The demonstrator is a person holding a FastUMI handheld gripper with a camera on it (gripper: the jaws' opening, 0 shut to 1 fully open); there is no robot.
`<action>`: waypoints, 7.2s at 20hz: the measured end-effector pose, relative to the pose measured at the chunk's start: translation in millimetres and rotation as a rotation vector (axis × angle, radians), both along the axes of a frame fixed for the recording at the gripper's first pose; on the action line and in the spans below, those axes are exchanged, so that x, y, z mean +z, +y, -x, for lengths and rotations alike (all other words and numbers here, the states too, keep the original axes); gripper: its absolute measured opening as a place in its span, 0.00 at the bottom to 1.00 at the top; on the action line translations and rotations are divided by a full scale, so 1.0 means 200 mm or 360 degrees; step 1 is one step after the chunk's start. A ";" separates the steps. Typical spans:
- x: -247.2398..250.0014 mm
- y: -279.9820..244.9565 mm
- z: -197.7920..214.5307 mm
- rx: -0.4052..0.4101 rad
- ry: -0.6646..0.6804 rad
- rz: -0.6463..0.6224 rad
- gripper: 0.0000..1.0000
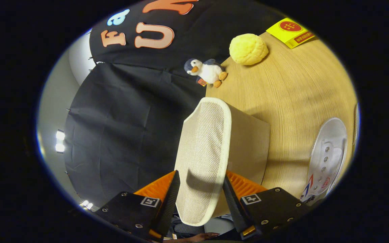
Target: Open the storage box then place both shoes into the box .Put the left shoe in first, then the right shoe, with the right side of both shoes facing outward in a uniform manner.
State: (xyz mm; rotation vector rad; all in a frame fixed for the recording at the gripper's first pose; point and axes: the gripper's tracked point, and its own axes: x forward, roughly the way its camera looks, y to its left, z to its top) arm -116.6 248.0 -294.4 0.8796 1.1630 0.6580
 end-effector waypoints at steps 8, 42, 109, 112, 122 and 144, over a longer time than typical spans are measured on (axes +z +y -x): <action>0.37 0.12 -0.14 -0.0049 -0.0191 -0.0040 0.27; 0.37 0.56 -0.26 -0.0063 -0.0534 0.0272 0.67; 0.17 -0.10 -0.12 -0.0382 -0.0204 0.1025 0.02; 0.08 0.10 -0.13 -0.0316 -0.0126 0.1026 0.02; -0.39 0.42 -0.08 -0.0311 0.0286 0.1147 0.03; 0.07 0.04 -0.06 -0.0182 -0.0144 0.0701 0.88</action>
